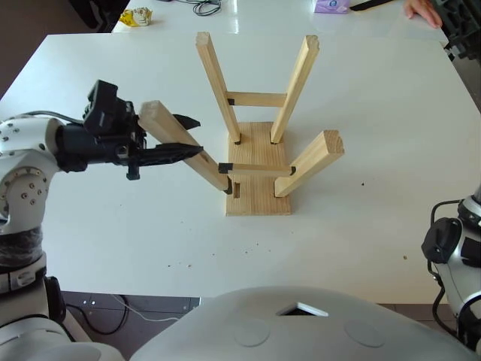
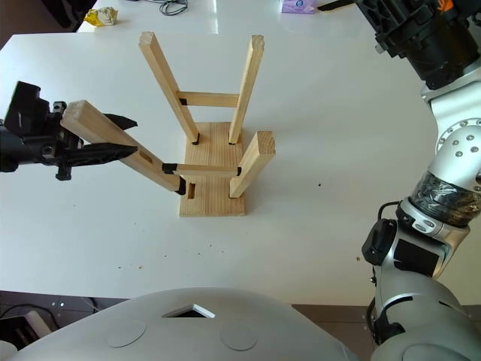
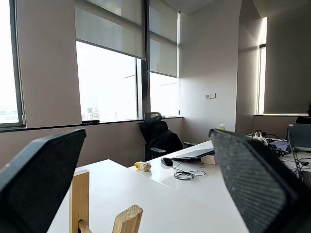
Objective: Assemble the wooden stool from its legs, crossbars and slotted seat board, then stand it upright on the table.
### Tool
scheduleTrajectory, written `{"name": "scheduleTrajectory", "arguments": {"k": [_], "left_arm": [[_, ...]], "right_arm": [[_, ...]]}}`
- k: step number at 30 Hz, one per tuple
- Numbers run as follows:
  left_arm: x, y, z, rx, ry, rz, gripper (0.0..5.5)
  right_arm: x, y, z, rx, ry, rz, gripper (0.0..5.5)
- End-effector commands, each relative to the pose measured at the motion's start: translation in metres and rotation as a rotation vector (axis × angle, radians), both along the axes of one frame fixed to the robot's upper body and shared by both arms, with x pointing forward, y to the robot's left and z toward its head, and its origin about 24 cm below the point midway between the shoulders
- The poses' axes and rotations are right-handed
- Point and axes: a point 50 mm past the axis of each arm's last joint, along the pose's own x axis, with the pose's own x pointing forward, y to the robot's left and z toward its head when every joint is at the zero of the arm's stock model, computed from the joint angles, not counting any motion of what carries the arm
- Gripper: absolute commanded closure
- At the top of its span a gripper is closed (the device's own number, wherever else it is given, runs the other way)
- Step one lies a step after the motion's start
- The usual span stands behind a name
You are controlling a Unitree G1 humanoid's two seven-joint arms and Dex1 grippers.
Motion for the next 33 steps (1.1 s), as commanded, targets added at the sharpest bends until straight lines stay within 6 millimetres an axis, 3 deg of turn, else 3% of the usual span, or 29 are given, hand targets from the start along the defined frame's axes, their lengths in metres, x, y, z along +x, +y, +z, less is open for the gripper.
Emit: {"name": "scheduleTrajectory", "arguments": {"k": [1,8,14,22,33], "left_arm": [[-0.007,-0.008,-0.003,-0.023,-0.046,0.037,3.45],[-0.013,-0.019,-0.021,-0.033,-0.058,0.065,3.45],[-0.016,-0.024,-0.023,-0.054,-0.065,0.075,3.45],[-0.028,-0.020,-0.040,0.025,-0.039,0.083,3.45],[-0.023,-0.011,-0.026,0.054,-0.098,0.066,3.45]], "right_arm": [[0.010,0.007,0.006,-0.031,-0.003,0.038,0.82],[0.021,0.018,0.012,-0.061,-0.002,0.108,0.82],[0.024,0.022,0.010,-0.082,0.007,0.125,0.82],[0.024,0.024,0.008,-0.083,0.015,0.140,0.82],[0.023,0.027,0.004,-0.102,0.015,0.148,0.82]]}}
